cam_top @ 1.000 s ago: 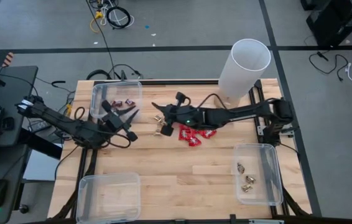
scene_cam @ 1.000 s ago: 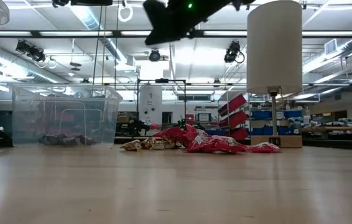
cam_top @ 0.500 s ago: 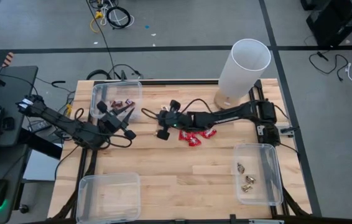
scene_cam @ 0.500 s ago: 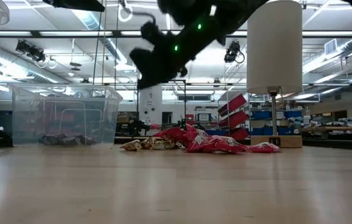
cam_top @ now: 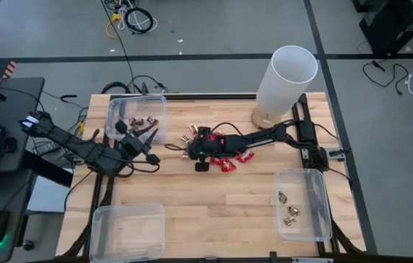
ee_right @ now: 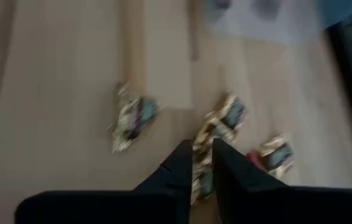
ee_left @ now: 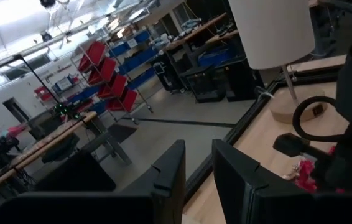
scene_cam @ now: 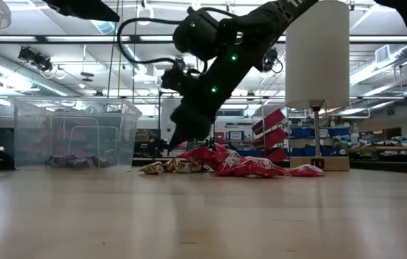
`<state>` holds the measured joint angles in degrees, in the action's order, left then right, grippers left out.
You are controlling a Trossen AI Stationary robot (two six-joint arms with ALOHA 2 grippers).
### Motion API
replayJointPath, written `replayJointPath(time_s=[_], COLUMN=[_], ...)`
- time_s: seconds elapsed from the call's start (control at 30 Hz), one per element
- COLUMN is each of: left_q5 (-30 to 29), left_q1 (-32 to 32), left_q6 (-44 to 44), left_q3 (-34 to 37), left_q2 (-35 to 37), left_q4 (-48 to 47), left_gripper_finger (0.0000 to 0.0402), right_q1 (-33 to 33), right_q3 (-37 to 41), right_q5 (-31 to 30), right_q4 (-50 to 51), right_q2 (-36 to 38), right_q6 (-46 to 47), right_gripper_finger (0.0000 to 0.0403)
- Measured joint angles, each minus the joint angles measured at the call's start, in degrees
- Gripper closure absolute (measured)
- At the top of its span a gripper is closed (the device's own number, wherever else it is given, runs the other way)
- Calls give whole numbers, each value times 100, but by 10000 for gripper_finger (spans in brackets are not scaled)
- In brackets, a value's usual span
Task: Sort candy
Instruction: Put the gold chocolate into the bottom right transparent bin
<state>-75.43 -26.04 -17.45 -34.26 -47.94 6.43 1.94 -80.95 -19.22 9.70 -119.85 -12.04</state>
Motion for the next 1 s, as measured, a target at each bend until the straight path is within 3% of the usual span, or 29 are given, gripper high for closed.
replayJointPath(time_s=[0.2,0.5,1.0], left_q5=[0,1,60], left_q1=[0,0,2], left_q6=[580,617,949], left_q3=[0,0,4], left_q2=[-2,-6,-11], left_q4=[-442,-506,-770], left_gripper_finger=[319,319,319], right_q1=[32,137,137], right_q3=[4,2,-2], right_q5=[155,238,-13], right_q4=[495,211,183], right_q2=[11,-120,-438], right_q6=[38,107,452], right_gripper_finger=[308,250,238])
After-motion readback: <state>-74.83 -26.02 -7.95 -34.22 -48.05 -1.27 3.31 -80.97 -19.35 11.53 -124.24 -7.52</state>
